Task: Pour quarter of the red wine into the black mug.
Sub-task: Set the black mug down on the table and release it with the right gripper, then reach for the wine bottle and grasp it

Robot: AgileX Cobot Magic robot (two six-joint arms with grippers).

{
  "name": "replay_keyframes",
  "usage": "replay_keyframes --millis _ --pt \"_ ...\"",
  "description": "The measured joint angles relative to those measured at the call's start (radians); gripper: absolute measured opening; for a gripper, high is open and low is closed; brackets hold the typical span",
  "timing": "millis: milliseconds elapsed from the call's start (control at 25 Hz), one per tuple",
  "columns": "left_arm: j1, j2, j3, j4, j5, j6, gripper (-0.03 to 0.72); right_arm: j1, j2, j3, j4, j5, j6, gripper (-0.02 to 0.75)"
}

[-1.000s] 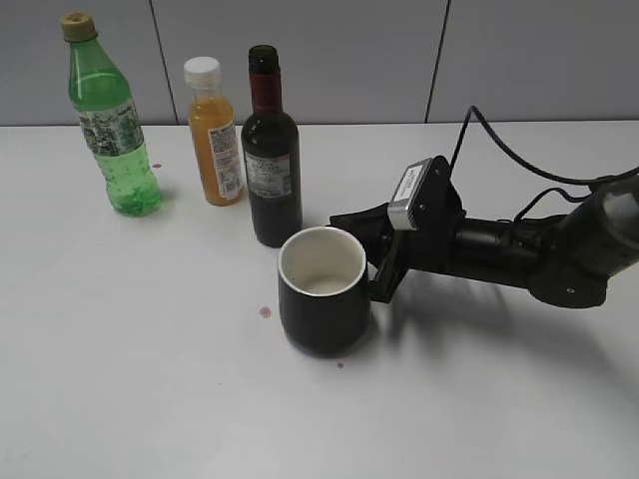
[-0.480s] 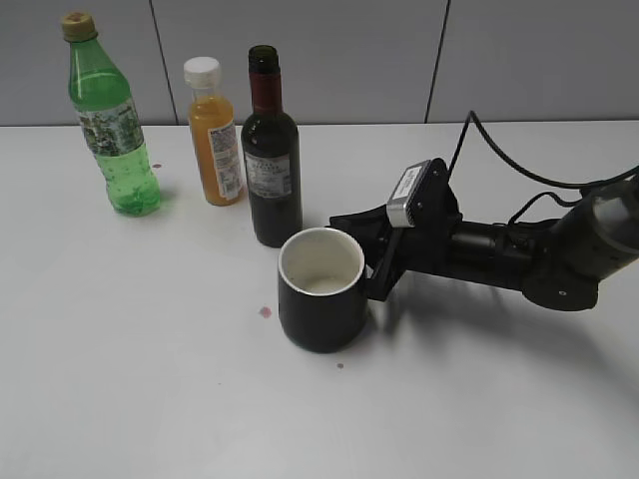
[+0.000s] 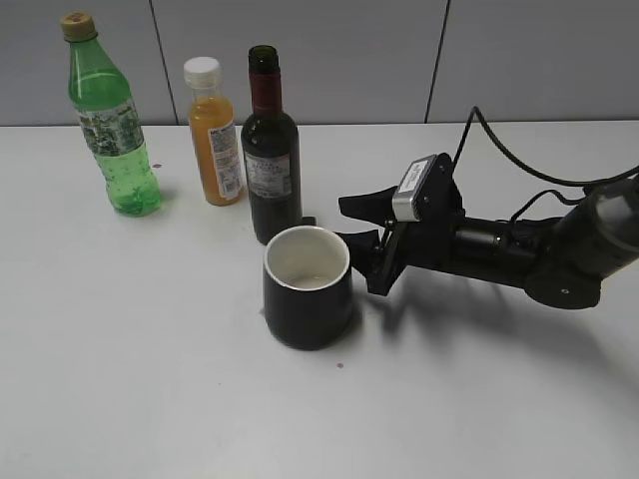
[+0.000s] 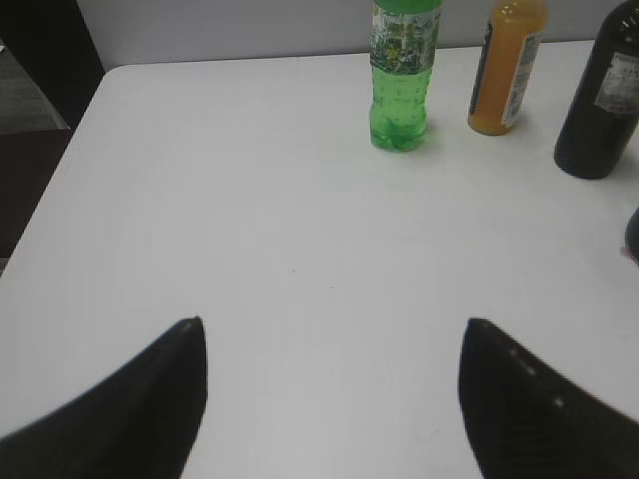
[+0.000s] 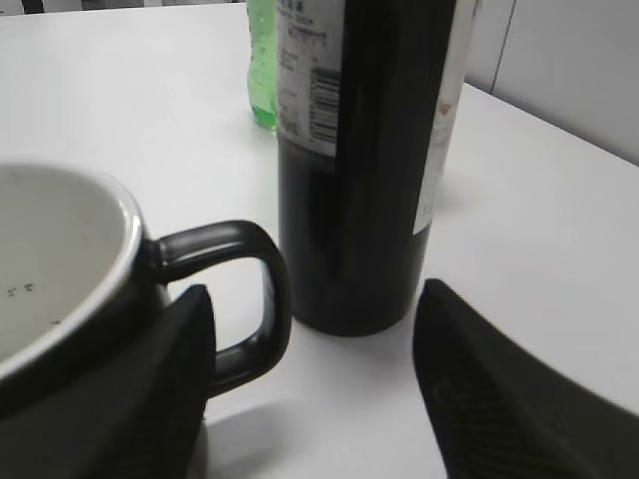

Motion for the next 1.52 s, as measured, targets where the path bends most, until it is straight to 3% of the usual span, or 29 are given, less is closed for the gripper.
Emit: replay_keyframes --millis 520,600,800,960,1160,1280,1520 --pt "0.0 0.0 0.0 0.0 0.0 0.0 0.587 -0.112 -0.018 0.063 -0.01 -0.004 0.003 0.492" --pt "0.0 0.0 0.0 0.0 0.0 0.0 0.587 -0.114 -0.039 0.064 0.062 -0.004 0.019 0.492" --pt "0.0 0.0 0.0 0.0 0.0 0.0 0.587 -0.115 -0.081 0.064 0.371 -0.007 0.037 0.492" --pt "0.0 0.0 0.0 0.0 0.0 0.0 0.587 -0.116 -0.107 0.065 0.568 0.019 -0.038 0.492" --pt "0.0 0.0 0.0 0.0 0.0 0.0 0.587 -0.116 -0.164 0.064 0.793 0.233 -0.115 0.492" --pt "0.0 0.0 0.0 0.0 0.0 0.0 0.587 -0.12 -0.207 0.032 0.844 0.429 -0.133 0.492" --pt "0.0 0.0 0.0 0.0 0.0 0.0 0.587 -0.123 -0.233 -0.192 0.877 1.044 -0.138 0.492"
